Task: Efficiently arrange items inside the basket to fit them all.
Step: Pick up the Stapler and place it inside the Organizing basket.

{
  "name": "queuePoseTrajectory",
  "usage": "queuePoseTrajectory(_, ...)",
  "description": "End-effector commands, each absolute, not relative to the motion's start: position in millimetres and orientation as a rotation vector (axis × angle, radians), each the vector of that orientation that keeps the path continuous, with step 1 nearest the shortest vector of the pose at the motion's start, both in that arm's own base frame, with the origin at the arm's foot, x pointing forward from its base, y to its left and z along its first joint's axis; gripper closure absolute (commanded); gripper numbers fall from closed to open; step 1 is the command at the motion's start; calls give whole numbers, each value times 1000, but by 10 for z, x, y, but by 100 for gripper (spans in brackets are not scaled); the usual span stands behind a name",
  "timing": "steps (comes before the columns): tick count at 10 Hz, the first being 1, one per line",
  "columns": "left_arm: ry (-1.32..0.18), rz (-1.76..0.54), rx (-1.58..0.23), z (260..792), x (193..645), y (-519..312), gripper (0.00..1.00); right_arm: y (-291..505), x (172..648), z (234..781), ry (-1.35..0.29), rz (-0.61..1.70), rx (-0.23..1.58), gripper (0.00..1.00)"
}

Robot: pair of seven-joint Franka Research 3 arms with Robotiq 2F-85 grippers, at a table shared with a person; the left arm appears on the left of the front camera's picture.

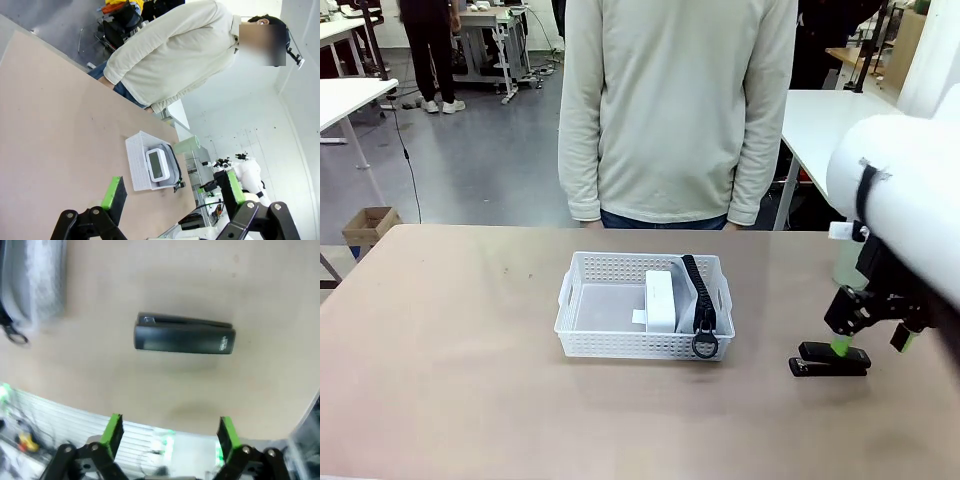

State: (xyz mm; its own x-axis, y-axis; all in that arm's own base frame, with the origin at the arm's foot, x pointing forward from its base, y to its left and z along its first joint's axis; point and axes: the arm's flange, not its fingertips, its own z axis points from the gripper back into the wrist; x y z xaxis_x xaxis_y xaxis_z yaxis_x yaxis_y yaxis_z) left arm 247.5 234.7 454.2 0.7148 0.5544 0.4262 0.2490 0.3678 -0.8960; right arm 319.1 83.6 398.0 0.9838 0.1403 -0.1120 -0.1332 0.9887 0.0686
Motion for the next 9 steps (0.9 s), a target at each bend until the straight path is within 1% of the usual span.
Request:
queuePoseTrajectory(1, -826, 204, -1220, 4536, 2472, 2325, 0, 609, 3411, 3905, 295, 788, 100, 0)
queuePoseTrajectory(2, -826, 204, -1220, 4536, 2472, 2325, 0, 481, 3505, 3887, 414, 1099, 143, 0)
queuePoseTrajectory(4, -826, 204, -1220, 4536, 2472, 2325, 0, 424, 3578, 3870, 468, 1254, 293, 0)
queuePoseTrajectory(5, -826, 204, -1220, 4536, 2472, 2325, 0, 381, 3563, 3828, 464, 1408, 298, 0)
queuePoseTrajectory(7, -826, 204, -1220, 4536, 2472, 2325, 0, 306, 3562, 3755, 422, 1645, 406, 0)
queuePoseTrajectory(8, -826, 204, -1220, 4536, 2472, 2325, 0, 282, 3512, 3762, 329, 1712, 393, 0)
queuePoseTrajectory(9, -826, 204, -1220, 4536, 2472, 2325, 0, 281, 3475, 3771, 276, 1749, 392, 0)
